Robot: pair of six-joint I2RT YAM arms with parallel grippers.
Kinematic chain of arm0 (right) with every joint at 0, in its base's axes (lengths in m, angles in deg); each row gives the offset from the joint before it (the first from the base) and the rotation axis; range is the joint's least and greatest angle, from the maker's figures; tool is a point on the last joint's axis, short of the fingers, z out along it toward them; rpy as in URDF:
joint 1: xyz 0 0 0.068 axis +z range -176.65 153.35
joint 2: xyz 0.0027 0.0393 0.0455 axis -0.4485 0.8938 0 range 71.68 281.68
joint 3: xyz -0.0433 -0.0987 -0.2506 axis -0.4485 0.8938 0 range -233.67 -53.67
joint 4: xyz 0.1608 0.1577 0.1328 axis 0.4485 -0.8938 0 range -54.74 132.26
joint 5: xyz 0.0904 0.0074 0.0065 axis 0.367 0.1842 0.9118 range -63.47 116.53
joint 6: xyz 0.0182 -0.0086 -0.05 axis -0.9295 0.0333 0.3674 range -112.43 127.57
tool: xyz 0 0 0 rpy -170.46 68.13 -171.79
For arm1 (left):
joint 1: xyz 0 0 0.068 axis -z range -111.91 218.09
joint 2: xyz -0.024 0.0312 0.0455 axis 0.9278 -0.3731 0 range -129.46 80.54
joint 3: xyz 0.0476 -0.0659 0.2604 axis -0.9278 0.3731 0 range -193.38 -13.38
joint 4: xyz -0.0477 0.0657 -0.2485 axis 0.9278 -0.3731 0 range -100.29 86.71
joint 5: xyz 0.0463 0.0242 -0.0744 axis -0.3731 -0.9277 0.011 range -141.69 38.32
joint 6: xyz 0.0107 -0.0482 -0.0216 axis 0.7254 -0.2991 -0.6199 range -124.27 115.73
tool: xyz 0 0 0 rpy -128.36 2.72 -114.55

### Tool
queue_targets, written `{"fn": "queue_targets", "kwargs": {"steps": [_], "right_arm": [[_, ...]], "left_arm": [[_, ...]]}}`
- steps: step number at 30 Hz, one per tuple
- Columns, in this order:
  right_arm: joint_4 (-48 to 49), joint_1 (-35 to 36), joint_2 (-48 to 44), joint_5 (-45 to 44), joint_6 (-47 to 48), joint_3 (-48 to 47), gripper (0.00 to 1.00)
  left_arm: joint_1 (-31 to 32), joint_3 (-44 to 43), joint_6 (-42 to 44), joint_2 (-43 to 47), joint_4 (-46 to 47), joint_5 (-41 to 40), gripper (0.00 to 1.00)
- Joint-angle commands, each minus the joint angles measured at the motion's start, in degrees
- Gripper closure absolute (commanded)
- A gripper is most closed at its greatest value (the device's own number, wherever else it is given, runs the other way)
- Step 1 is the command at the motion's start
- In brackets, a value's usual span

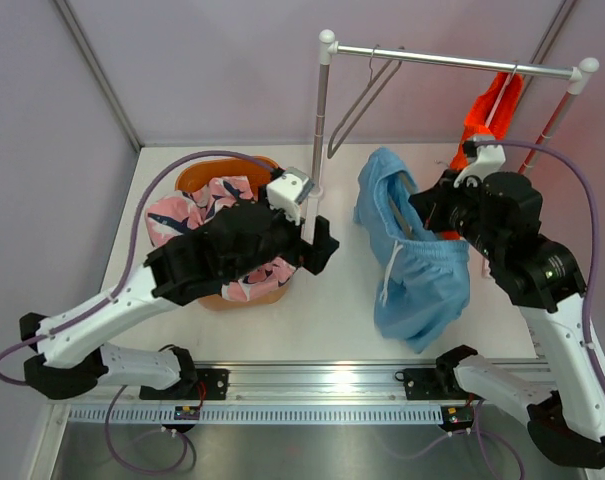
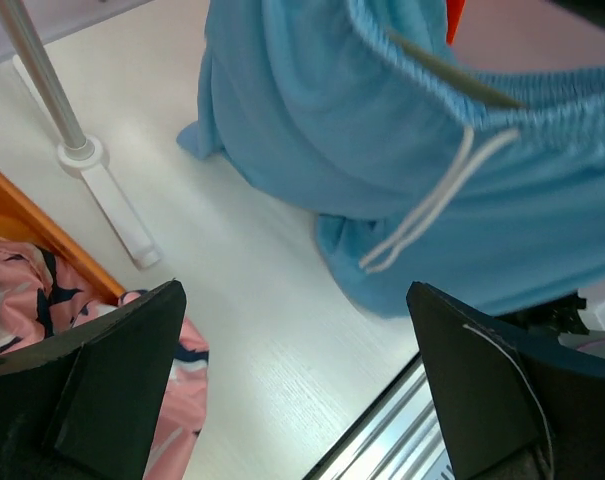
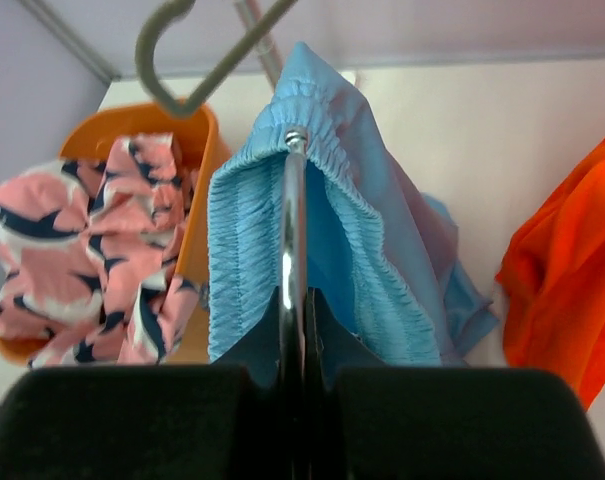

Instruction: Remove the shorts from the hanger

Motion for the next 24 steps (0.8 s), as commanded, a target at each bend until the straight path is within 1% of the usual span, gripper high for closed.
{"fn": "queue_targets", "kwargs": {"steps": [1,2,4,5,6,10,16,20,24], "right_arm": [[-1.23,4.13,-4.20,-2.90,-3.30,3.82,1.00],[-2.02,4.57,-5.35,-2.99,-3.82,4.88,1.00],[-2.73,5.27,-8.50,-2.82,-4.71,8.04,1.00],[-3.34,5.36,-9.31,-2.91,-4.88,8.75,1.00],[-4.39,5.28,-10.79,-2.82,-4.97,9.46,1.00],[-5.81,5.28,-13.70,-2.65,-5.23,11.83,1.00],[-6.16,5.28,-14.85,-2.91,-5.32,12.80,1.00],[-5.64,5.28,-14.59,-2.64,-5.23,12.89,1.00],[-5.37,5.28,-14.41,-2.64,-5.06,12.80,1.00]], "left_arm": [[2.95,-5.42,-1.18,-6.41,2.22,-10.30,0.01],[3.48,-7.61,-1.27,-7.83,2.65,-10.31,0.01],[5.49,-9.38,-1.36,-10.21,4.41,-11.45,0.01],[6.03,-10.43,-1.53,-12.74,4.68,-11.89,0.01],[6.30,-12.97,-1.79,-14.25,4.59,-12.76,0.01],[7.09,-18.52,-2.15,-21.11,4.41,-15.49,0.01],[7.09,-25.63,-1.71,-29.28,3.10,-16.72,0.01],[7.00,-26.70,-1.09,-31.48,3.54,-17.08,0.01],[6.91,-27.23,-1.44,-32.81,3.36,-15.76,0.01]]}}
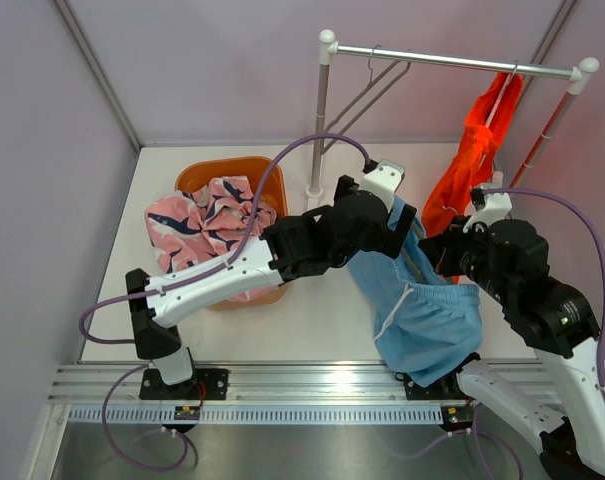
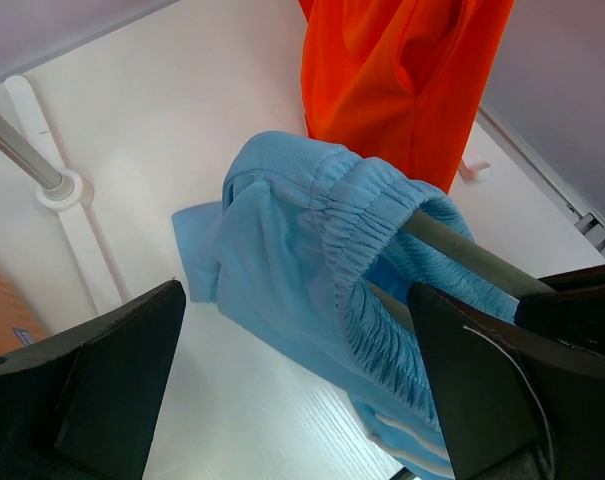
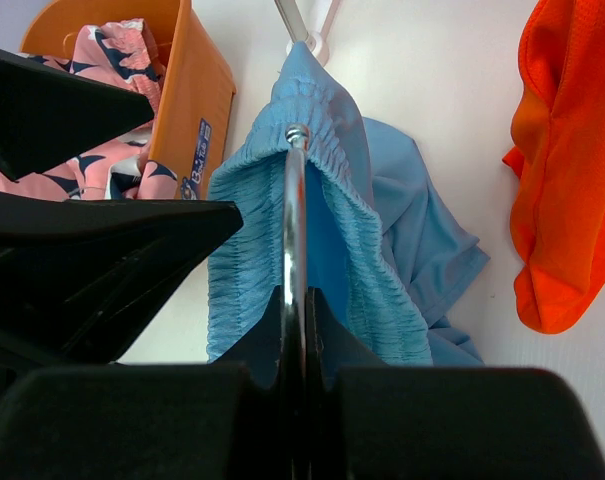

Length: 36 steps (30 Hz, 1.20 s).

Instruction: Remove the shorts from the hanger

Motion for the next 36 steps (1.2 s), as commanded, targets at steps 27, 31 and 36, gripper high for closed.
{"fn": "queue_targets", "kwargs": {"steps": [27,31,36], "right_arm": [[2.67,0.49,-0.47,1.59,1.44,-2.18,1.00],[1.70,0.40,-1.00,2.11,2.06,-2.62,1.00],[1.53,0.40,-2.58,0.37,2.24,-3.40,1.00]], "left_arm": [[-8.34,-13.33,0.68,-11.44,0.18,7.23,1.00],[-10.27,-17.46,0.86,-14.52,-0.69,7.59,1.00],[-12.12,-18.88,0.59,-17.16,-1.05,8.91,1.00]]}}
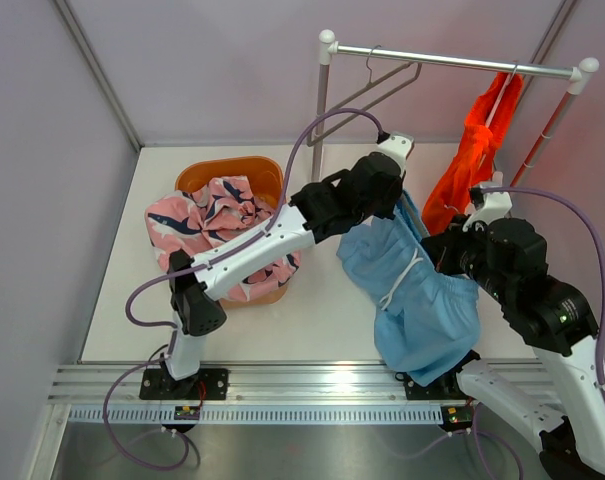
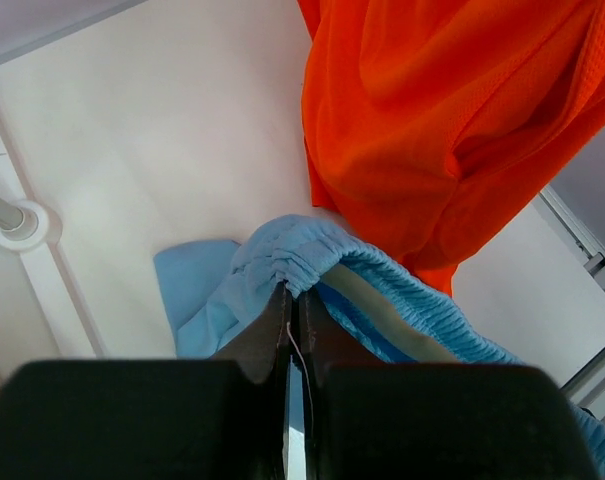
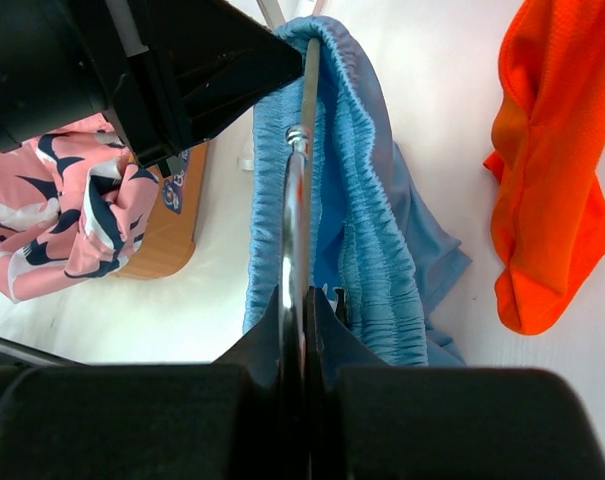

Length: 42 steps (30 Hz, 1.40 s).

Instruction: Remove the shorts from the hanger

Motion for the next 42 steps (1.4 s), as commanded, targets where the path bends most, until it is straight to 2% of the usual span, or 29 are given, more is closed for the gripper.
{"fn": "queue_targets", "kwargs": {"steps": [1,4,10,16,20,23,27,32,37,42], "right_arm": [[1.40,0.40,-2.53,0.60,0.66,-3.69,1.00],[1.48,0.40,-2.54,-0.02,0.75,-5.01,1.00],[0.78,0.40,-2.27,-1.42,0.92,-6.51,1.00],[6.13,0.49,-0.60,-5.38,0.66,-5.28,1.00],[9.83,0.40,0.28,-5.12,-0.13,-3.26,1.00],[11.24,0.40,0.37,-3.46,-0.13,-3.86,1.00],[11.50,0.40,0.54,-1.61,-0.39,-5.89,1.00],[11.85,0.40,0.72,-3.35,0.13,-8.00,1.00],[17.03,0.40,-0.51,-7.22,-0.57,-6.69,1.00],[20.55,0.40,-1.39,-6.00,-1.80,-6.42,1.00]], "left_arm": [[-2.61,-1.44,0.48,-1.27,1.59,-1.69,1.00],[-3.05,2.16,0.31,-0.13,3.53,-2.57,1.00],[-5.25,4.70,0.48,0.39,4.93,0.76,1.00],[-2.01,14.90,5.74,5.75,13.10,7.44,1.00],[0.19,16.41,7.33,7.16,11.53,7.36,1.00],[1.16,20.79,9.09,10.14,14.33,7.80,1.00],[1.25,19.58,10.23,9.63,11.54,6.22,1.00],[2.39,20.89,10.15,11.82,12.93,7.62,1.00],[7.48,20.98,14.35,14.55,13.20,8.94,1.00],[8.37,19.66,15.68,13.67,9.77,7.01,1.00]]}}
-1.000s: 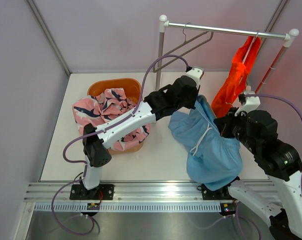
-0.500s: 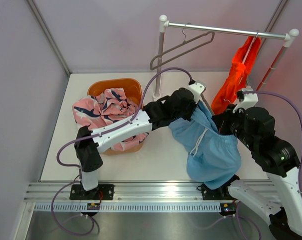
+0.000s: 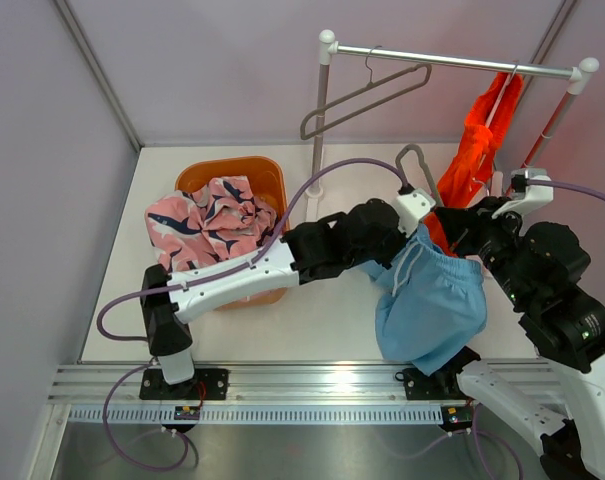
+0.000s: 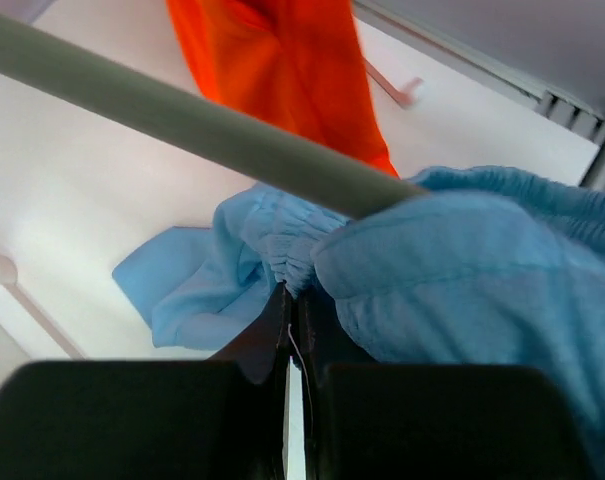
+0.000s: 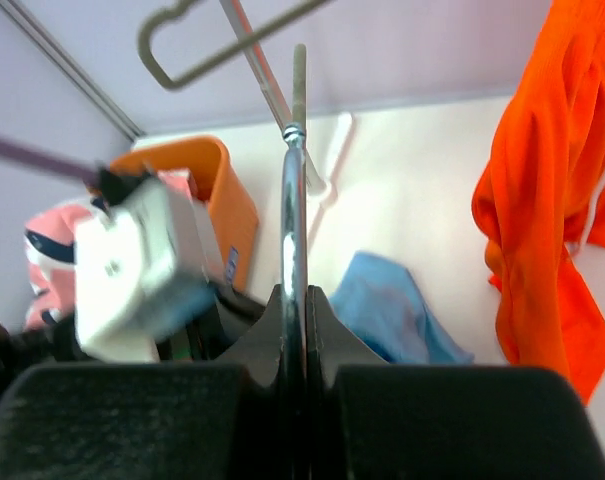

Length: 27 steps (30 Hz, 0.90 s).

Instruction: Remove the shorts from the hanger

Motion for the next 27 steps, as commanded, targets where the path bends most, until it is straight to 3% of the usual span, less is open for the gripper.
{"fn": "queue_targets", "kwargs": {"steps": [1,6,11,19,24,27], "right_arm": [[9.67,0.32,-0.41,-1.10,-1.95,-2.70,1.00],[10.89,0.32,0.47,-3.65,-0.99,-3.06,1.00],[13.09,0.32,3.19,-7.60,0.16,-1.74,1.00],[13.80,0.32,12.14,-15.94,2.18,-6.56,1.00],[11.61,0.32,17.25,-17.98,2.62,-12.19,1.00],[11.08,0.32,18.31,-17.02,2.35,-14.13,1.00]], "left_arm": [[0.85,-0.65,2.55,2.04,-0.20,0.97,1.00],[4.01,3.93,3.69,7.92,4.20,3.78,1.00],[11.13,4.72,10.18,12.58,4.29,12.57,1.00],[16.85,0.07,16.52,17.68,-5.81,29.87,1.00],[17.55,1.11,16.00,23.04,-2.49,23.50,1.00],[17.55,0.34,16.43,26.74,0.93,11.74,1.00]]}}
